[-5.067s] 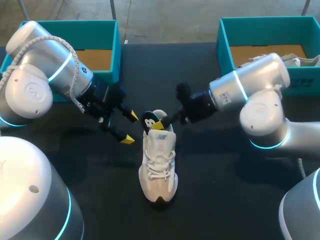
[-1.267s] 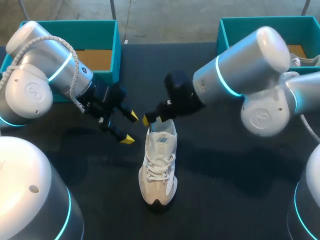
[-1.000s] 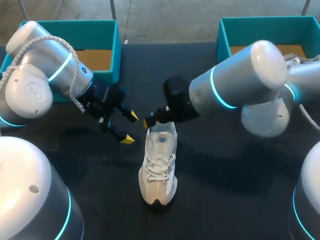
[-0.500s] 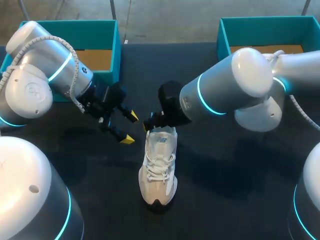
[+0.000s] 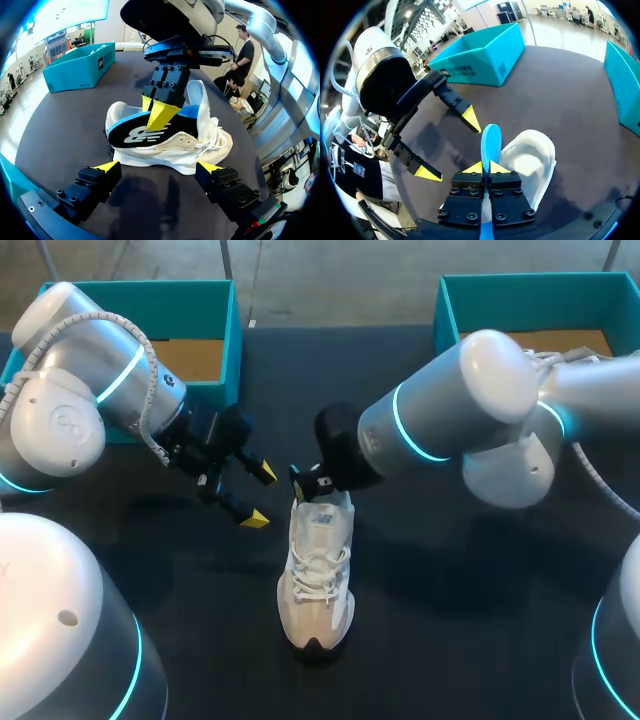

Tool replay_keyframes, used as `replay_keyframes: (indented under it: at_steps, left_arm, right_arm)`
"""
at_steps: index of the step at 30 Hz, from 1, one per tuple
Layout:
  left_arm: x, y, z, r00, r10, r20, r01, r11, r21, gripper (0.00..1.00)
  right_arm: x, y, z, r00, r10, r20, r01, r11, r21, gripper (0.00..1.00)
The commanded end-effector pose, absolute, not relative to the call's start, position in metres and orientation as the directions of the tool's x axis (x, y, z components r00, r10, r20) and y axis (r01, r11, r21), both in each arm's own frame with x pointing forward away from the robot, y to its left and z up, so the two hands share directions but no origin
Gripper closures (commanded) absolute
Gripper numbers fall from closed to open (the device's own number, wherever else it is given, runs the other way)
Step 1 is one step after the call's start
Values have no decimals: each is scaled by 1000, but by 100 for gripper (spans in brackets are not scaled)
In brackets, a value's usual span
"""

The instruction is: Take the shoe out of the shoebox, open the shoe tongue, remove and reinsert the insole, then place the shoe into the shoebox

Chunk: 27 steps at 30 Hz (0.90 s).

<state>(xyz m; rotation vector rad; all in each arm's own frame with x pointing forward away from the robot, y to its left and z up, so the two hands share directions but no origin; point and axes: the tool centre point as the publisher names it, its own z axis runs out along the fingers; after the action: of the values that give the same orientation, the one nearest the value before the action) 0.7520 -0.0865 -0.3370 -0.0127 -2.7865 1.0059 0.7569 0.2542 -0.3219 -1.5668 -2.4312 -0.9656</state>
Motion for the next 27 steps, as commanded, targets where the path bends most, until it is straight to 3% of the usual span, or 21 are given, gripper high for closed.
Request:
replay_keyframes:
  at_steps: [1, 11, 27]
  left_arm:
    - [752, -87, -337, -984, 68, 164, -52, 772, -633, 0]
    - [752, -87, -337, -984, 68, 164, -52, 772, -633, 0]
    - [752, -87, -337, -984, 68, 164, -52, 772, -633, 0]
  right_arm:
    - [759, 249, -320, -476, 764, 436, 844, 257, 470, 100]
    - [759, 236, -307, -486, 691, 535, 802, 110, 587, 100]
    - [802, 251, -298, -618, 553, 558, 719, 112, 686, 100]
